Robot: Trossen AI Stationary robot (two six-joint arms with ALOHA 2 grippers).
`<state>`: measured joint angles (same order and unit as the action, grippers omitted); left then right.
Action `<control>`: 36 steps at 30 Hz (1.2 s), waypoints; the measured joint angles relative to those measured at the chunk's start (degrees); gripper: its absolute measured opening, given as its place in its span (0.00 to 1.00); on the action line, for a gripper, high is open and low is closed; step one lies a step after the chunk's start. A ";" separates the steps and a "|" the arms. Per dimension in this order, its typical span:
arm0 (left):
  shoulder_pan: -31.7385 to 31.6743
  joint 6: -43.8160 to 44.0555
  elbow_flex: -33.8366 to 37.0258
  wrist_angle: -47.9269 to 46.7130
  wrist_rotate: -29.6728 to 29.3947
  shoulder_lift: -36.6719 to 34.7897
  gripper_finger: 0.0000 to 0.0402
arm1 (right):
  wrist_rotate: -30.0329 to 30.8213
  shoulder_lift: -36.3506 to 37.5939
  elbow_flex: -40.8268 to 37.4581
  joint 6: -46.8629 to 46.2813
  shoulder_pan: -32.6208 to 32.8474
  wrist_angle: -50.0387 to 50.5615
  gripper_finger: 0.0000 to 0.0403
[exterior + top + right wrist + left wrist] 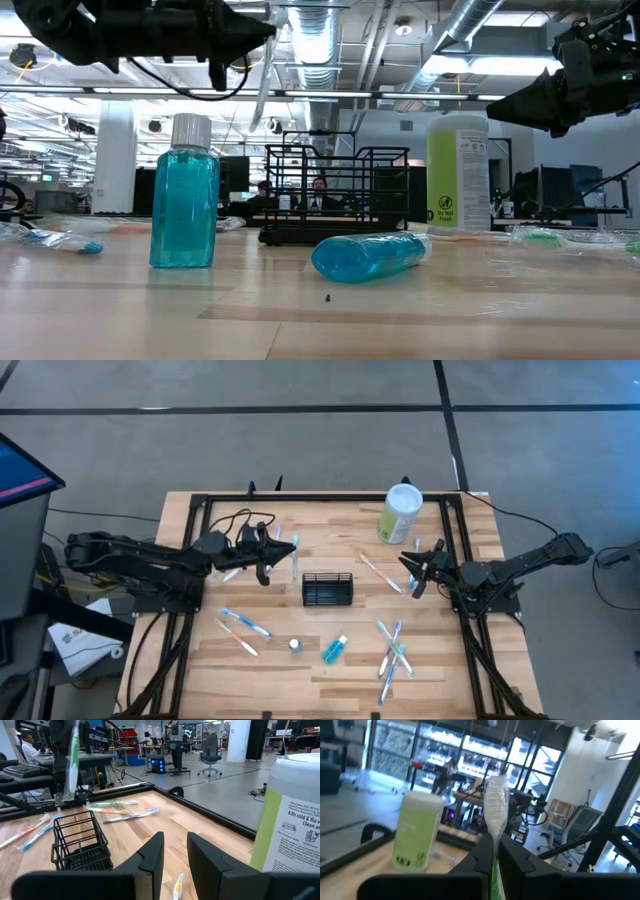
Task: Pick & Place toothbrushing station
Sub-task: Put the middle green toothbrush into the left compartment of the organizer
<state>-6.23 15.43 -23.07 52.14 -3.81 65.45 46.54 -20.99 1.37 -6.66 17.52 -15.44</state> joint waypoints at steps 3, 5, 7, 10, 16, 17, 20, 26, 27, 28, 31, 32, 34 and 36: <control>0.53 -1.69 0.00 3.02 0.10 1.73 0.02 | 0.00 0.00 0.00 0.02 0.00 0.00 0.19; 0.85 -2.33 0.00 4.96 0.10 2.91 0.02 | 0.00 0.00 0.00 0.02 0.00 0.00 0.19; 1.12 -3.17 0.00 6.52 0.08 4.10 0.02 | -0.01 0.00 0.00 -0.02 0.00 0.00 0.19; 1.13 -3.50 0.00 8.64 0.08 5.92 0.02 | -0.02 0.00 0.00 -0.28 0.00 -0.01 0.19; 1.13 -3.69 0.00 11.44 -0.07 8.18 0.02 | -0.01 0.00 0.00 -0.30 0.00 -0.01 0.19; 1.13 -4.14 0.00 11.70 -0.08 8.37 0.02 | -0.02 0.00 0.00 -0.34 0.00 -0.01 0.19; 1.13 -5.13 0.00 12.46 -0.09 8.52 0.02 | -0.04 0.00 0.00 -0.46 0.00 0.00 0.19; 1.13 -6.39 0.00 12.85 -0.07 8.52 0.02 | -0.05 0.00 0.00 -0.46 0.00 -0.02 0.19; 1.13 -6.39 0.00 12.83 -0.07 8.52 0.02 | -0.07 0.00 0.00 -0.46 0.00 0.00 0.19; 1.13 -6.39 0.00 12.85 -0.05 8.52 0.02 | -0.07 0.00 0.00 -0.48 0.00 0.00 0.19; 1.13 -6.39 0.00 12.86 -0.07 8.52 0.02 | -0.04 0.00 0.00 -0.46 0.00 -0.02 0.19; 1.13 -6.41 0.00 12.94 -0.05 8.52 0.02 | -0.04 0.00 0.00 -0.46 0.00 -0.01 0.19; 1.36 -6.42 0.00 13.18 -0.07 8.52 0.02 | -0.04 0.00 0.00 -0.46 0.00 -0.01 0.19; 1.86 -7.20 0.00 13.47 -0.09 8.88 0.02 | -0.04 0.00 0.00 -0.46 0.00 0.00 0.19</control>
<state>-4.37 8.22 -23.07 65.61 -3.90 74.33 46.50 -20.99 1.37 -7.11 17.52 -15.44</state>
